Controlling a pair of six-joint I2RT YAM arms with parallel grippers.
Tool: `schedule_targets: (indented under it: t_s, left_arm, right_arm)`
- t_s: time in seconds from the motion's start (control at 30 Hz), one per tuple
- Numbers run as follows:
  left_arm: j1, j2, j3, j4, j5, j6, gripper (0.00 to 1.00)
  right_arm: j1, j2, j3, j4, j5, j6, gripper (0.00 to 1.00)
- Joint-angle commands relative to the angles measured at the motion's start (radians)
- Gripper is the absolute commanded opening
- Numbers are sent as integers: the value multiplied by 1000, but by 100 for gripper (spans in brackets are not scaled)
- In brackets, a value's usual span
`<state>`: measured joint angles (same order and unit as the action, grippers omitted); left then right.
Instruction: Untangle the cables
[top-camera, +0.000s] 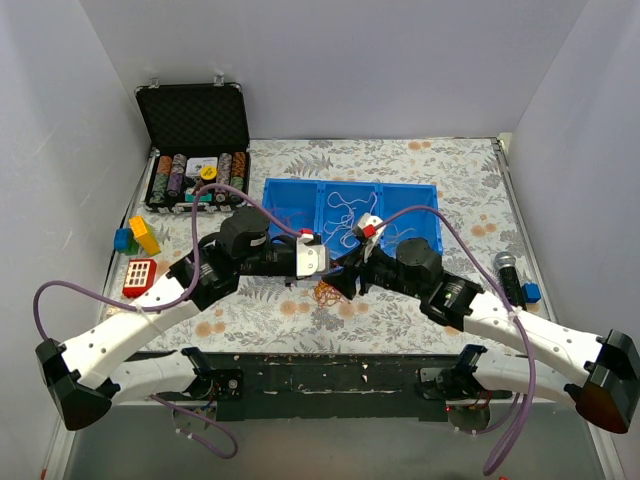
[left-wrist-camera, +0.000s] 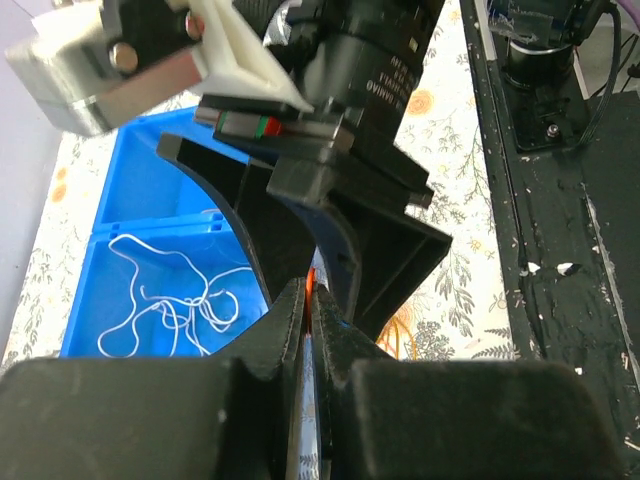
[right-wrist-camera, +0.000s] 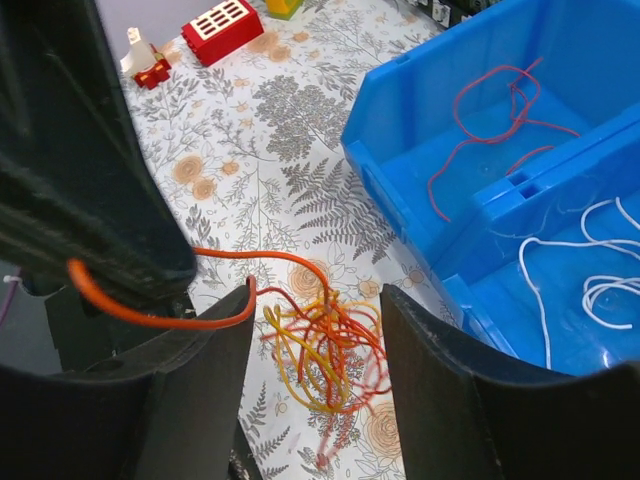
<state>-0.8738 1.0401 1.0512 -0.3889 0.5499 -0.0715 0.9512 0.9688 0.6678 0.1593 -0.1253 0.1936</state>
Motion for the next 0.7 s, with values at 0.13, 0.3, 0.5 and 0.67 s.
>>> schedule_targets:
  t_s: [0.13,0.3,0.5,0.67]
  left_arm:
    - [-4,-12,105,-13,50,-22,0]
    - [-4,6,187,-13,77,-77,0]
    - [-4,32,286,4,96,-116,0]
    - [-4,64,412,48,64,-120,0]
  right_arm:
    - [9,48,18,100,92,0,49]
    - [9,61,-10,143,62,36,40]
    - [15,73,-31,143,41,59,33]
    - [34,70,-109,138,44,87,31]
